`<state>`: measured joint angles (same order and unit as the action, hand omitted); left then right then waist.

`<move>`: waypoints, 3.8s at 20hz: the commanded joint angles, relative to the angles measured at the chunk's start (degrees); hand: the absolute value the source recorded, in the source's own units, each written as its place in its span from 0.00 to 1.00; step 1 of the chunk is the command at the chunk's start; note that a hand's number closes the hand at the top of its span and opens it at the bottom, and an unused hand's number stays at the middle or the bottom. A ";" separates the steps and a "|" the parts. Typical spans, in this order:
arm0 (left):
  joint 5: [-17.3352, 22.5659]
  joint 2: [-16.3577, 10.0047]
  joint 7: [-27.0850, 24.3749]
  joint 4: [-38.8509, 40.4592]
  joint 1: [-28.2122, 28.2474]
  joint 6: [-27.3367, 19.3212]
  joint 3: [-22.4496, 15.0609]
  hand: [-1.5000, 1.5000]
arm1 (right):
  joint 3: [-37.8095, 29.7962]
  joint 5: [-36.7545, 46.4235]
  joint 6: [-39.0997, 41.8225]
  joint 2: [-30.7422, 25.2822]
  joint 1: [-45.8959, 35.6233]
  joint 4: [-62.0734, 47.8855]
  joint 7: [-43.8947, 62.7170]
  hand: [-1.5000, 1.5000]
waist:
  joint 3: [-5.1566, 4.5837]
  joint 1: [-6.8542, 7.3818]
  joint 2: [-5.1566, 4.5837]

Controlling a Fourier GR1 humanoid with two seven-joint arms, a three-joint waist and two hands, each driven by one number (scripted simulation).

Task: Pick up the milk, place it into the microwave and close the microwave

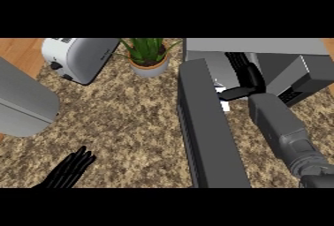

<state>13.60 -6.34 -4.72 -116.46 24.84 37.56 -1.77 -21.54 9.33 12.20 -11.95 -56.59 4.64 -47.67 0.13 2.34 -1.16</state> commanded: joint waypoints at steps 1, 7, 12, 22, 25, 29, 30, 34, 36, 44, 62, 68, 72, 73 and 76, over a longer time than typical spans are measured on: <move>-4.78 1.54 -0.80 2.72 -2.93 -0.83 -2.06 0.00 | 0.07 -0.70 5.96 0.58 4.82 1.00 -1.96 0.00 | -0.06 -1.06 0.61; -11.74 3.92 -1.69 7.85 -8.14 -3.14 -5.12 0.00 | 2.54 -0.03 8.12 3.64 12.54 4.20 -4.15 0.00 | -0.12 -2.37 1.14; -16.20 6.24 -4.92 16.28 -14.03 -8.48 -8.47 1.00 | 5.49 1.30 8.90 0.55 21.52 8.88 -4.89 0.00 | -0.23 -4.06 1.64; -23.09 4.36 -6.62 26.03 -22.72 -6.62 -8.71 1.00 | 5.89 -3.54 13.75 -4.15 39.78 24.99 -4.91 0.00 | -0.31 -5.08 1.71; -28.37 6.32 -8.49 29.54 -23.96 -13.21 -14.92 1.00 | 5.34 -5.81 16.98 -7.57 45.43 29.94 -5.13 0.00 | -0.29 -4.91 1.60; -27.67 6.33 -11.93 37.45 -27.55 -17.87 -18.50 1.00 | 4.18 -10.57 20.95 -10.09 49.75 37.44 -3.23 0.00 | -0.29 -4.78 1.40; -26.86 6.33 -10.54 37.45 -29.20 -20.47 -21.33 1.00 | 4.37 -10.71 21.97 -11.62 51.68 38.02 -3.75 0.00 | -0.24 -4.42 1.33; -27.09 6.34 -14.52 42.50 -32.21 -26.43 -24.38 1.00 | 6.30 -13.61 24.78 -10.42 56.40 44.37 -3.40 0.00 | -0.25 -4.71 1.28; -24.36 6.34 -14.84 47.26 -33.36 -28.05 -27.30 1.00 | 5.23 -16.94 26.33 -12.23 57.93 48.25 -1.72 0.00 | -0.32 -5.71 1.23; -15.94 6.33 -9.31 48.83 -37.34 -37.31 -43.38 1.00 | 9.44 -25.04 30.26 -12.55 58.74 60.60 5.77 0.00 | -0.35 -6.72 1.17; 0.59 6.29 -6.79 53.83 -57.18 -66.63 -54.77 1.00 | 16.90 -39.81 31.10 -15.61 58.52 81.82 24.87 0.00 | -0.48 -12.15 0.09; 6.87 6.31 -6.82 56.39 -64.67 -71.70 -50.87 1.00 | 17.19 -43.75 29.91 -16.43 58.71 86.02 28.91 0.00 | -0.48 -14.27 -0.27; 9.38 6.32 -7.71 59.49 -68.28 -74.81 -50.22 1.00 | 17.82 -45.22 29.16 -16.49 58.03 87.26 30.76 0.00 | -0.46 -14.67 -0.71; 10.80 6.32 -7.15 60.48 -69.06 -74.14 -49.56 1.00 | 16.14 -46.86 29.21 -18.44 57.05 87.20 31.57 0.00 | -0.52 -15.05 -0.96; 12.75 6.34 -9.18 62.64 -70.98 -75.63 -48.43 1.00 | 16.42 -47.81 28.66 -18.33 58.24 87.38 32.58 0.00 | -0.49 -15.35 -1.16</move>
<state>23.82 0.04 -12.09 -55.96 -41.23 -35.62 -53.66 -4.89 -36.58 41.20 -29.69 1.41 91.42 -16.45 -0.34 -12.63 -2.21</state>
